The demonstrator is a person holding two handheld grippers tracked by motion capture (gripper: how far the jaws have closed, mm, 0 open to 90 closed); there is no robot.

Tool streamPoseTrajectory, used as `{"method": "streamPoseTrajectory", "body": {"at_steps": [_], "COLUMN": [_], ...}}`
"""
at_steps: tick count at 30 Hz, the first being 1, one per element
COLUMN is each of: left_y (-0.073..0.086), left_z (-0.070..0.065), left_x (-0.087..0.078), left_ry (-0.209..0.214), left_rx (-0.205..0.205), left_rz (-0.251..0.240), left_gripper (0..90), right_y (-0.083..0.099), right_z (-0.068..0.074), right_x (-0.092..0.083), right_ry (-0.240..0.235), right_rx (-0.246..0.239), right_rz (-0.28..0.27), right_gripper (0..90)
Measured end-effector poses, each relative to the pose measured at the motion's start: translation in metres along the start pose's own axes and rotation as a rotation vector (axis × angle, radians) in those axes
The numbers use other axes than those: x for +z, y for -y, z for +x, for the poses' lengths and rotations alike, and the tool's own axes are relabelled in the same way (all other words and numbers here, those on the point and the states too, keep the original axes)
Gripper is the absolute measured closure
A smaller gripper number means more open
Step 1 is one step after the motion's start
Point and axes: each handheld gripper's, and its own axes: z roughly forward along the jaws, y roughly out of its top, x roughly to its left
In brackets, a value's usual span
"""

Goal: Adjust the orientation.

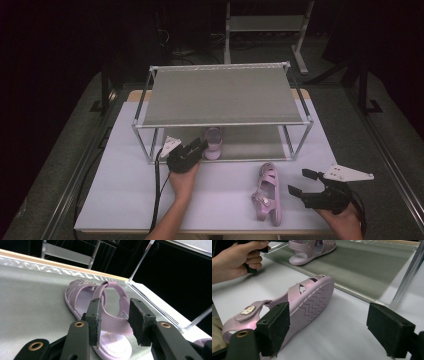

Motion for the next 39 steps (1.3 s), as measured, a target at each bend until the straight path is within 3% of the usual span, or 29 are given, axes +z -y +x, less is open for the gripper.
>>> {"method": "streamPoseTrajectory", "body": {"at_steps": [5,6,9,10,12,17,18,20,23,33,39], "left_y": [0.0,-0.002,-0.003,-0.004,-0.005,-0.006,-0.008,-0.009,-0.009,-0.012,-0.007], "left_z": [-0.004,-0.005,-0.007,-0.009,-0.01,-0.011,-0.011,-0.012,-0.014,-0.011,-0.008], "left_x": [-0.013,-0.018,-0.021,-0.025,-0.03,-0.039,-0.044,-0.051,-0.058,-0.084,-0.107], "left_ry": [0.018,0.035,0.041,0.053,0.063,0.095,0.105,0.119,0.125,0.135,0.112], "left_rx": [0.018,0.038,0.056,0.066,0.088,0.098,0.09,0.096,0.115,0.131,0.189], "left_rz": [0.009,0.02,0.036,0.042,0.052,0.054,0.056,0.056,0.056,0.062,0.081], "left_gripper": [60.2,59.6,58.3,57.9,56.9,51.8,47.2,45.7,43.3,32.7,29.4], "right_y": [-0.001,-0.002,-0.003,-0.003,-0.004,-0.005,-0.006,-0.007,-0.008,-0.012,-0.012], "right_z": [0.003,0.005,0.007,0.009,0.011,0.015,0.017,0.02,0.024,0.035,0.038], "right_x": [0.001,0.001,0.001,0.002,0.002,0.003,0.003,0.003,0.003,0.014,0.017], "right_ry": [-0.011,-0.02,-0.024,-0.026,-0.029,-0.051,-0.064,-0.053,-0.069,-0.069,-0.054], "right_rx": [-0.007,-0.016,-0.013,-0.017,-0.021,-0.02,-0.013,-0.012,-0.011,-0.053,-0.045], "right_rz": [-0.001,0.0,-0.001,0.003,0.004,0.012,0.018,0.027,0.024,0.08,0.09], "right_gripper": [19.0,23.9,25.9,31.8,35.5,47.4,56.0,64.8,71.9,78.0,80.0]}}
